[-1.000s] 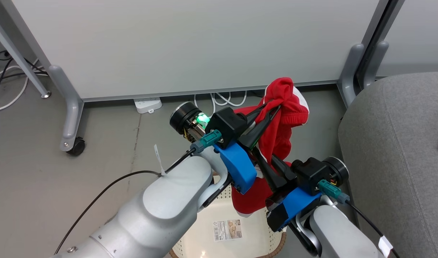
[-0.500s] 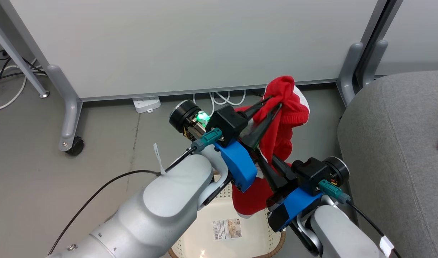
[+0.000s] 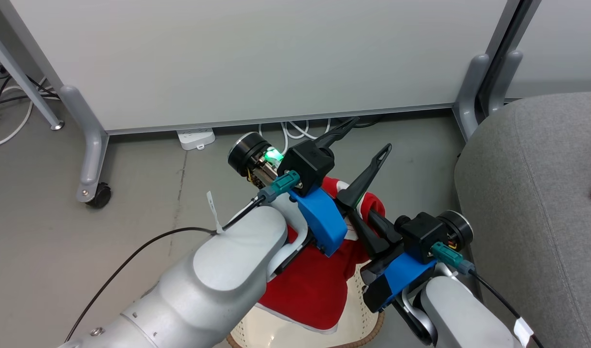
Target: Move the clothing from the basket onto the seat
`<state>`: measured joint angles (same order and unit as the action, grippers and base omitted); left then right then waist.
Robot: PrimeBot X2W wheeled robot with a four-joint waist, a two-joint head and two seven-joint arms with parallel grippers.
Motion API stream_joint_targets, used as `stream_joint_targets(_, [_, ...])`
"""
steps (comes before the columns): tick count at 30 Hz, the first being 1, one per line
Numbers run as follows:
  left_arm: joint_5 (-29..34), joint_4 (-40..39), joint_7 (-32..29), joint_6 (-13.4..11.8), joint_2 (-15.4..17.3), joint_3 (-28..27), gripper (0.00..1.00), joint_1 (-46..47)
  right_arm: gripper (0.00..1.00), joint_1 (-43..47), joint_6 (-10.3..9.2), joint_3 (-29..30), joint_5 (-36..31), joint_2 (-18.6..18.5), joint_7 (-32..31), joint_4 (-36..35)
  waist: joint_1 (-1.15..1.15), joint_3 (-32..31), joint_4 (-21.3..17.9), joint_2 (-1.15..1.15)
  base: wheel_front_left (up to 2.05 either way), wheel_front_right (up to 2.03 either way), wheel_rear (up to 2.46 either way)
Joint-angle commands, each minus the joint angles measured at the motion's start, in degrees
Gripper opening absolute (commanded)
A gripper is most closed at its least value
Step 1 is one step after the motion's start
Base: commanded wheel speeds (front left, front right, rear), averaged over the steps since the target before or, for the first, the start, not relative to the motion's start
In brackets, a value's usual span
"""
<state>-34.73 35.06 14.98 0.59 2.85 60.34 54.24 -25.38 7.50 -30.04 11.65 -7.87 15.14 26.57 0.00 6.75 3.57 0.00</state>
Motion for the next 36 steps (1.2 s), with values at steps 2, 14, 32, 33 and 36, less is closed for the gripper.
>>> stream_joint_targets(2, [0.1,0.1,0.2,-0.4,0.1,0.1,1.00,1.0,0.00,-1.1,-0.02,0.0,0.0,-0.2,0.0,-0.4,0.00,0.3,-0.1,0.00,0.00,0.00,0.00])
stream_joint_targets(14, [0.8,-0.2,0.3,-0.6,0.2,0.4,1.00,1.4,0.00,-1.9,-0.02,3.2,-0.1,-0.3,0.0,-1.5,0.00,2.6,-2.9,0.00,0.00,0.00,0.00])
stream_joint_targets(32, [1.9,-1.9,0.3,-0.9,0.1,2.3,1.00,2.8,0.00,-2.3,-0.02,12.9,-0.9,-1.8,0.0,-4.9,0.00,8.8,-12.6,0.00,0.00,0.00,0.00])
stream_joint_targets(33, [1.9,-2.0,0.2,-0.8,0.2,2.4,1.00,2.9,0.00,-2.2,-0.02,13.5,-0.9,-1.7,0.0,-5.1,0.00,9.2,-13.1,0.00,0.00,0.00,0.00])
stream_joint_targets(36, [2.0,-2.1,0.0,-0.8,0.2,3.1,1.00,3.1,0.00,-1.9,-0.02,15.6,-1.1,-1.3,0.0,-5.9,0.00,10.1,-14.8,0.00,0.00,0.00,0.00])
